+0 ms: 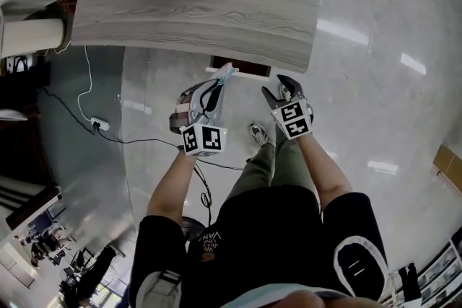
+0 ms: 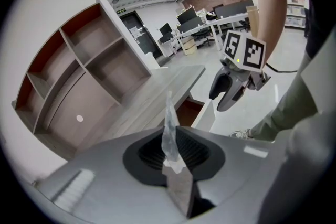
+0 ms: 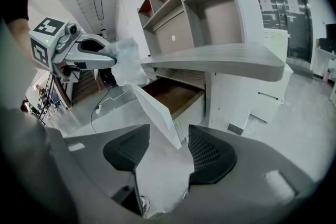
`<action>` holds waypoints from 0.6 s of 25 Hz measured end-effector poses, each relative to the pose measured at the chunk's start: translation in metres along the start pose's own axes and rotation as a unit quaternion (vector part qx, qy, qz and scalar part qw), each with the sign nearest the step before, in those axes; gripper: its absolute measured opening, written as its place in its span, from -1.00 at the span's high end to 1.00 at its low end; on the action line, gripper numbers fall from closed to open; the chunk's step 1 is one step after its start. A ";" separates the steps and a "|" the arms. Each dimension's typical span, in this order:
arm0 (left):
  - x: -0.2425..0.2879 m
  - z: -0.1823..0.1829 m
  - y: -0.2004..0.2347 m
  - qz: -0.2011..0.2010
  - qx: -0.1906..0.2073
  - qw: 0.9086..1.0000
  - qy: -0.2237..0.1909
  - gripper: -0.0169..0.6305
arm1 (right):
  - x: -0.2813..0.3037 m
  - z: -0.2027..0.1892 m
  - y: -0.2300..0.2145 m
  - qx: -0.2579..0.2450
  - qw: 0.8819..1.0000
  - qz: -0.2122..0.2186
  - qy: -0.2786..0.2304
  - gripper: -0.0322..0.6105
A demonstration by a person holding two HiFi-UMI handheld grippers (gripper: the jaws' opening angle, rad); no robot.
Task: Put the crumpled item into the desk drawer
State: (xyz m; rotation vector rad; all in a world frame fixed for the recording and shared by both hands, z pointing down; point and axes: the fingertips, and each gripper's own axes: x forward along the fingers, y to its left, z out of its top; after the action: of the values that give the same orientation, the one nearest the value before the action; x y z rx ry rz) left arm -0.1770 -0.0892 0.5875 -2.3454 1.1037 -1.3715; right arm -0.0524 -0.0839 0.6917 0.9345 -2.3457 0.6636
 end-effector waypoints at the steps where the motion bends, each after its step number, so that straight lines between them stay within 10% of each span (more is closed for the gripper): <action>1: 0.003 0.000 0.000 -0.003 0.002 1.000 0.001 0.65 | 0.002 0.000 0.000 0.000 1.000 0.001 0.000 0.25; 15: 0.037 0.003 -0.012 -0.051 0.106 0.992 0.041 0.65 | 0.022 0.000 -0.005 0.009 1.000 0.006 -0.001 0.25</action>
State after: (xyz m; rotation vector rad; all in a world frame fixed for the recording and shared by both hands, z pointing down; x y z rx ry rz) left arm -0.1578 -0.1070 0.6165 -2.2369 0.8216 -1.5510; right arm -0.0623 -0.0979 0.7064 0.9302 -2.3517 0.6898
